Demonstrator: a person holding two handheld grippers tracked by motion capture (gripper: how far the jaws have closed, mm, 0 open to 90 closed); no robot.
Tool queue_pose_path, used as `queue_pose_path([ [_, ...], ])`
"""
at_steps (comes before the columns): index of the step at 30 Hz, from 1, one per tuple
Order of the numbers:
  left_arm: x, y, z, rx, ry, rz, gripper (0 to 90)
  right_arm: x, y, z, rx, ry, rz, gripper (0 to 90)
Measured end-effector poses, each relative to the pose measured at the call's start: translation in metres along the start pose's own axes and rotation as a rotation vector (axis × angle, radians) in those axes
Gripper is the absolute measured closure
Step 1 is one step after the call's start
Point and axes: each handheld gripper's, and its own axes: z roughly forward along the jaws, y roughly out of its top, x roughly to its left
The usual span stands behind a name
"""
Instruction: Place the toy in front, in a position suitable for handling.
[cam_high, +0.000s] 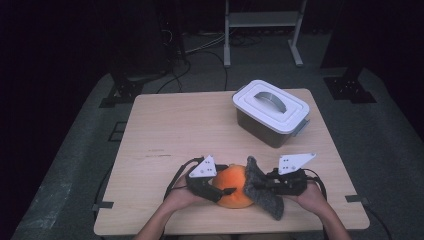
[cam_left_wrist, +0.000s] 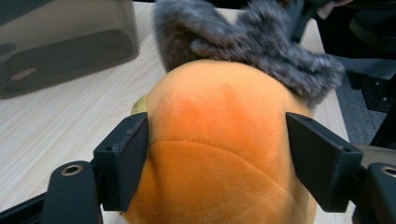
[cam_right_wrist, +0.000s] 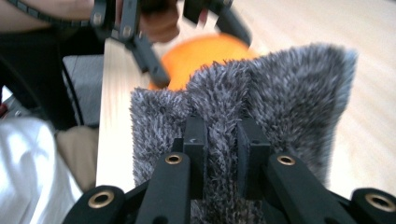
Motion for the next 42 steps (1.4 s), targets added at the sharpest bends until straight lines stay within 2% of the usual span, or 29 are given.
queue_pose_path([
  [3, -0.002, 0.000, -0.001, 0.000, -0.009, 0.017, 24.2, 0.003, 0.011, -0.001, -0.080, -0.020, 0.001, 75.8],
  [7, 0.000, 0.001, -0.002, 0.011, -0.016, 0.010, 18.8, 0.004, 0.008, 0.010, -0.031, -0.013, -0.016, 75.7],
  [14, 0.002, 0.005, -0.005, 0.000, -0.029, 0.006, 10.2, 0.007, 0.001, 0.008, -0.009, 0.019, -0.023, 75.8],
  [18, 0.005, 0.005, -0.008, 0.000, -0.028, -0.017, 8.8, 0.007, 0.000, 0.006, -0.004, 0.027, -0.028, 75.8],
  [21, 0.008, 0.002, -0.007, 0.010, -0.049, -0.043, 8.0, 0.007, -0.001, 0.006, -0.002, 0.041, -0.034, 75.8],
  [22, 0.008, 0.001, -0.006, 0.013, -0.059, -0.057, 7.4, 0.007, -0.001, 0.006, 0.000, 0.047, -0.035, 75.8],
  [23, 0.010, -0.001, -0.003, 0.025, -0.088, -0.089, 7.5, 0.006, -0.001, 0.006, 0.002, 0.052, -0.036, 75.8],
  [24, 0.010, -0.001, -0.003, 0.025, -0.088, -0.089, 7.5, 0.006, -0.001, 0.006, 0.002, 0.052, -0.036, 75.8],
  [25, 0.012, -0.004, 0.002, 0.056, -0.130, -0.123, 7.5, 0.006, -0.002, 0.005, 0.002, 0.053, -0.030, 75.8],
  [26, 0.012, -0.004, 0.002, 0.056, -0.130, -0.123, 8.5, 0.006, -0.002, 0.005, 0.002, 0.053, -0.030, 75.8],
  [27, 0.011, -0.006, 0.002, 0.054, -0.129, -0.112, 13.8, 0.006, 0.001, 0.005, 0.006, 0.048, -0.032, 75.9],
  [28, 0.010, -0.005, 0.002, 0.050, -0.122, -0.101, 13.8, 0.006, 0.001, 0.005, 0.006, 0.048, -0.032, 75.9],
  [29, 0.009, -0.003, -0.002, 0.056, -0.098, -0.062, 23.0, 0.006, 0.004, 0.004, -0.004, 0.039, -0.037, 76.0],
  [31, 0.007, -0.002, -0.006, 0.031, -0.066, -0.024, 29.4, 0.006, 0.009, 0.002, -0.034, 0.026, -0.040, 76.1],
  [32, 0.007, -0.002, -0.006, 0.031, -0.066, -0.024, 31.3, 0.006, 0.009, 0.002, -0.034, 0.026, -0.040, 76.1],
  [33, 0.005, -0.001, -0.008, 0.006, -0.018, 0.010, 32.6, 0.007, 0.012, 0.001, -0.058, 0.005, -0.044, 76.1],
  [34, 0.005, 0.000, -0.010, -0.007, 0.008, 0.023, 33.0, 0.007, 0.013, 0.001, -0.067, -0.006, -0.045, 76.0],
  [36, 0.005, 0.001, -0.011, -0.020, 0.036, 0.039, 33.1, 0.005, 0.013, 0.001, -0.075, -0.026, -0.043, 75.9],
  [40, 0.007, -0.003, -0.011, -0.009, 0.014, 0.024, 31.2, 0.000, 0.007, 0.003, -0.056, -0.033, -0.018, 75.6],
  [41, 0.008, -0.004, -0.011, -0.003, 0.003, 0.013, 31.2, -0.001, 0.004, 0.005, -0.039, -0.032, -0.013, 75.6],
  [42, 0.010, -0.005, -0.012, -0.001, -0.020, -0.010, 27.1, -0.003, -0.001, 0.006, -0.016, -0.033, -0.012, 75.5],
])
